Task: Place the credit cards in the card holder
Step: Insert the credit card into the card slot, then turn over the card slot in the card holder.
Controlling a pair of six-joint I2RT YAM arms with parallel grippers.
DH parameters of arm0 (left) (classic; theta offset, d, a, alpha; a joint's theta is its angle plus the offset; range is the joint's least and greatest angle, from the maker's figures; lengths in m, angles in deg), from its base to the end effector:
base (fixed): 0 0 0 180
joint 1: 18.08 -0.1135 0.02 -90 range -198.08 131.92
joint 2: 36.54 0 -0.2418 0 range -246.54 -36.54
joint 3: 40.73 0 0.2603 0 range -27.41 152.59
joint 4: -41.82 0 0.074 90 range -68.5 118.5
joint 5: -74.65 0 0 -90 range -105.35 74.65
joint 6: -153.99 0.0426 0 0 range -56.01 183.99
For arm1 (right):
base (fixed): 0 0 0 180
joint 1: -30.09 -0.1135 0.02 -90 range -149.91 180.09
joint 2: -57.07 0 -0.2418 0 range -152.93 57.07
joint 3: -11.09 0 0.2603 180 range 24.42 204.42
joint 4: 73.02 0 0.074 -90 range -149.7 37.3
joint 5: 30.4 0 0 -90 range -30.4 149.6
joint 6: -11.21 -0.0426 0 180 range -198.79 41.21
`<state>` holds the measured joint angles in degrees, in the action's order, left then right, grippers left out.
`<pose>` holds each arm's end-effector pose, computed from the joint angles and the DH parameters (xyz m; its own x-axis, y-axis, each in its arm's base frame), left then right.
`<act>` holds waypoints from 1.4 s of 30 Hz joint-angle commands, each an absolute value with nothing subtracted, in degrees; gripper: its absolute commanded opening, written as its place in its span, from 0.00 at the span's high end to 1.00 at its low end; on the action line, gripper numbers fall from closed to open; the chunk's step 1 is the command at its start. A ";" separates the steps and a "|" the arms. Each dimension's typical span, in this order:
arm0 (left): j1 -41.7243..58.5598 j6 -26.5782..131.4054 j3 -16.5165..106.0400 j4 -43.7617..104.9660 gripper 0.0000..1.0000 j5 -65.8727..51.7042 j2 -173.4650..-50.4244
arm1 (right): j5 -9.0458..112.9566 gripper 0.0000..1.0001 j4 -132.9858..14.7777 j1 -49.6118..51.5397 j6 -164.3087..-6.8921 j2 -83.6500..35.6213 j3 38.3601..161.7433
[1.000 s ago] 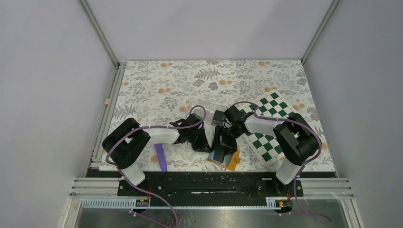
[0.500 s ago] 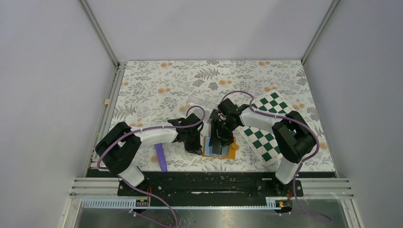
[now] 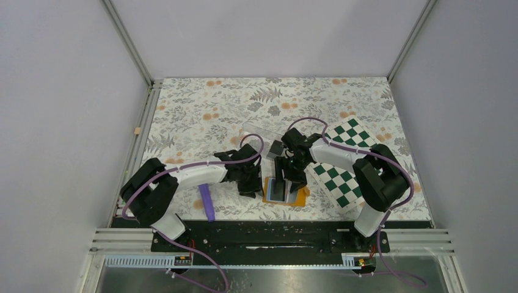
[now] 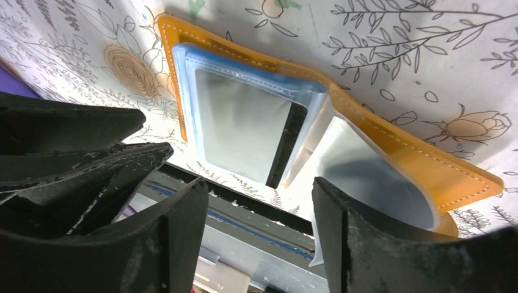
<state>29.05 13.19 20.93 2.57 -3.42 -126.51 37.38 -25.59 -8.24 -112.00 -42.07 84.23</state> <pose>0.1930 -0.2209 0.1249 -0.9947 -0.0429 -0.0932 -0.0002 0.9091 -0.4166 0.2447 0.2140 0.1294 -0.9899 -0.1362 -0.0401 -0.1393 0.8772 0.4595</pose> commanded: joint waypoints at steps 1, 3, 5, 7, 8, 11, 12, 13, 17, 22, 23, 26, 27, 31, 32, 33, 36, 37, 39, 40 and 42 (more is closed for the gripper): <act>28.15 12.67 22.70 6.40 0.61 -0.81 -124.14 | 38.63 0.40 -23.71 -8.79 -111.04 -40.38 84.83; 27.58 12.09 22.32 9.27 0.61 1.04 -124.07 | 37.78 0.47 -24.61 -8.80 -111.26 -40.92 84.25; 27.00 11.63 22.04 11.48 0.61 2.88 -124.17 | 36.92 0.51 -25.92 -8.81 -111.54 -41.47 83.54; 26.54 11.21 21.98 13.27 0.61 3.93 -124.40 | 36.25 0.53 -27.37 -8.80 -112.18 -42.10 82.95; 26.40 11.11 22.17 13.83 0.61 4.30 -124.61 | 35.85 0.54 -28.04 -8.84 -112.43 -42.38 82.69; 26.28 11.15 22.78 15.19 0.61 5.55 -126.12 | 34.91 0.56 -29.38 -8.80 -113.01 -43.26 82.34; 26.25 11.18 22.98 15.56 0.61 5.90 -126.69 | 34.94 0.57 -29.48 -8.82 -112.98 -43.46 82.34; 26.29 11.14 23.11 16.13 0.62 6.12 -127.23 | 35.09 0.57 -29.39 -8.78 -112.90 -43.56 82.41; 26.36 10.72 23.05 18.36 0.65 7.48 -129.42 | 35.65 0.65 -29.24 -8.84 -112.61 -43.64 82.17; 26.54 10.30 22.75 20.51 0.70 8.28 -130.40 | 37.39 0.75 -28.51 -8.81 -111.51 -44.07 81.85; 26.50 10.28 22.70 20.68 0.70 8.23 -130.59 | 37.58 0.76 -28.42 -8.82 -111.47 -44.16 81.71; 26.55 10.37 22.84 19.97 0.69 7.50 -131.40 | 37.61 0.79 -28.45 -8.84 -111.39 -44.72 81.47; 26.62 10.44 22.94 19.35 0.66 6.89 -131.67 | 37.52 0.79 -28.48 -8.84 -111.37 -44.86 81.39; 27.14 11.72 24.26 16.13 0.62 4.44 -132.46 | 37.62 0.80 -28.60 -8.76 -111.24 -45.01 81.20; 27.25 12.04 24.68 15.25 0.61 4.05 -132.73 | 37.62 0.80 -28.52 -8.82 -111.22 -45.04 81.20; 27.36 12.08 24.78 14.90 0.61 3.82 -133.00 | 37.50 0.81 -28.50 -8.84 -111.17 -45.13 81.13; 28.13 11.74 24.78 16.60 0.65 4.91 -133.68 | 37.34 0.83 -28.81 -8.84 -111.12 -45.39 81.02; 28.37 11.60 24.91 17.40 0.67 5.37 -133.91 | 37.35 0.83 -28.85 -8.79 -111.05 -45.48 80.94; 28.93 11.47 25.26 17.94 0.73 5.76 -134.03 | 37.27 0.85 -28.85 -8.82 -111.04 -45.50 80.90; 29.04 11.44 25.38 18.07 0.77 5.80 -133.85 | 37.18 0.85 -28.83 -8.76 -111.04 -45.47 80.93; 29.27 11.38 25.41 18.45 0.89 6.01 -133.28 | 37.07 0.86 -28.74 -8.84 -110.96 -45.29 81.06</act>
<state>28.13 11.59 22.74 15.48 5.43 -133.55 36.48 -28.61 -8.26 -111.78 -44.51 81.13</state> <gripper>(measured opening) 0.190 0.150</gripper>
